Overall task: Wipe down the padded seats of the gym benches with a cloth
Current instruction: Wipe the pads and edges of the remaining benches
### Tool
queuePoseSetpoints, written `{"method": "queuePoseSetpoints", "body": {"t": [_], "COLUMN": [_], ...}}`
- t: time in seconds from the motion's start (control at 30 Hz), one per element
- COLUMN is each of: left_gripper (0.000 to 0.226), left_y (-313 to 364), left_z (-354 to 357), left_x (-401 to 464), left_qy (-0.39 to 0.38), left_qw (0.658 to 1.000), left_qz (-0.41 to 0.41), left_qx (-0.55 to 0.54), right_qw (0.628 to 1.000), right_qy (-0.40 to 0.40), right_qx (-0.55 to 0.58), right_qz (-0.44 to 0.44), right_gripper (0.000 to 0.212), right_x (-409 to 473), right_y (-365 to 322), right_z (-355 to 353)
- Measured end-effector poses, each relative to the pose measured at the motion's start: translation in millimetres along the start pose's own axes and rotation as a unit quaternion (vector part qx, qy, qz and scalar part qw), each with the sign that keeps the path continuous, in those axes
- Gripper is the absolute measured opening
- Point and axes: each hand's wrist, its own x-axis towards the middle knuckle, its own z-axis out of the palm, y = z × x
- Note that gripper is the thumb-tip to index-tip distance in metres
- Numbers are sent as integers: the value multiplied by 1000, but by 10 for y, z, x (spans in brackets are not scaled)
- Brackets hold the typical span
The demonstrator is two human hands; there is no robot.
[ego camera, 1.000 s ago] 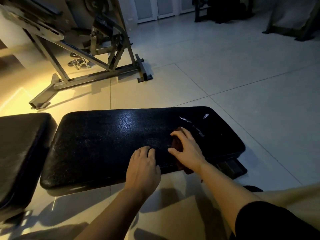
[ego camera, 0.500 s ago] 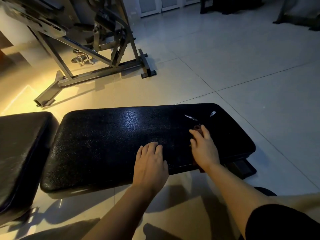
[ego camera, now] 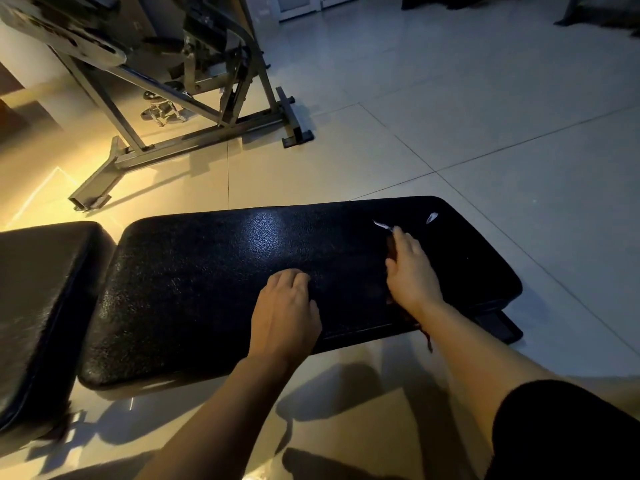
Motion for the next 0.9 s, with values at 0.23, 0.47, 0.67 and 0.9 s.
{"method": "queuePoseSetpoints", "body": {"t": [0.23,0.47,0.67,0.9], "left_gripper": [39,40,49,52], "left_y": [-281,-408,-433,-458], "left_z": [-97,-125,26,34], "left_x": [132,383,367,375], "left_qy": [7,9,18,5], "left_qw": [998,997,996,993], "left_qz": [-49,-45,-44,-43], "left_qx": [32,63,80,112], "right_qw": [980,982,999,971], "right_qy": [-70,-43,34,-85], "right_qx": [9,-22,-27,11], "right_qz": [-185,-182,-6,-223], "right_gripper": [61,59,60,50], "right_x": [-143,84,300,158], "right_y": [-832,-630,-418,-1178], "right_z": [436,380,267,619]}}
